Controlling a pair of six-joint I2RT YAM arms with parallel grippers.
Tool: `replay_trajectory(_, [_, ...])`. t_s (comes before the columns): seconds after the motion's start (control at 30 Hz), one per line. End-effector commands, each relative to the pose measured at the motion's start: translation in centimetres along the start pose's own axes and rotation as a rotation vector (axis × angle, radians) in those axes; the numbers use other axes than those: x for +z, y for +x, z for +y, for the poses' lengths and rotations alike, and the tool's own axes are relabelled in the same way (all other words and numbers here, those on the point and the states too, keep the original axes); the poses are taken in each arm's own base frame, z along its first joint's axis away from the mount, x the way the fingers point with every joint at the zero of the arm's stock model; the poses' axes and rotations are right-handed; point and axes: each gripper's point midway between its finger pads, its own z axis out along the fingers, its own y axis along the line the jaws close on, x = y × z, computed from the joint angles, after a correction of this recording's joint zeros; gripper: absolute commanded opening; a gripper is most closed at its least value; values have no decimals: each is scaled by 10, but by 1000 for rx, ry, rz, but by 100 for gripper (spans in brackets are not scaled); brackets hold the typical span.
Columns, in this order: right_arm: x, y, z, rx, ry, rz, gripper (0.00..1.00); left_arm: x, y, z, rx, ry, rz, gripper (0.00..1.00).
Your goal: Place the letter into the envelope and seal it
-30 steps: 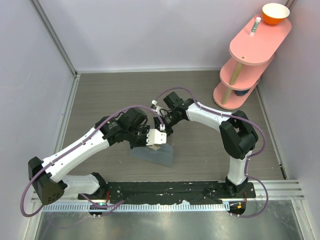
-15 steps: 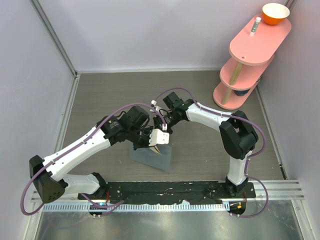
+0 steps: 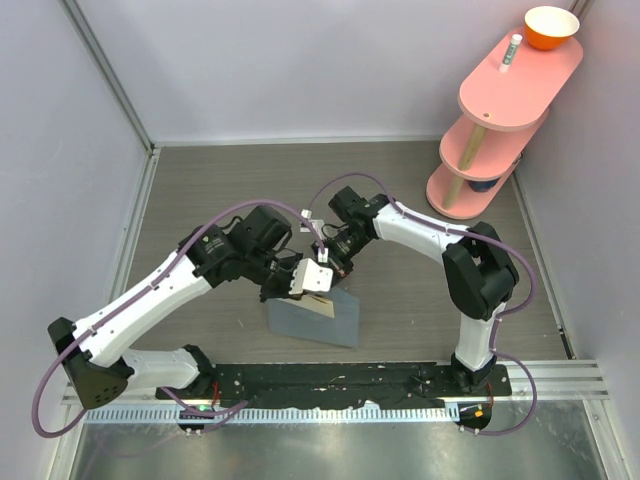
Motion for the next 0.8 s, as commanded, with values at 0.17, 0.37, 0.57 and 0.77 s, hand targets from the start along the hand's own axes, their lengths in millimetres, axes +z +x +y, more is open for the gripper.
replay_trajectory(0.17, [-19, -2, 28, -249, -50, 13, 1, 4, -2, -7, 24, 29, -73, 0])
replay_trajectory(0.37, [-21, 6, 36, -309, -90, 34, 1, 12, -2, -3, 22, 34, -126, 0])
replay_trajectory(0.57, [-21, 10, 40, -341, -117, 52, 1, 14, 0, 0, 16, -9, -205, 0])
replay_trajectory(0.77, [-23, 13, 46, -368, -144, 58, 1, 16, 14, 3, 26, -51, -241, 0])
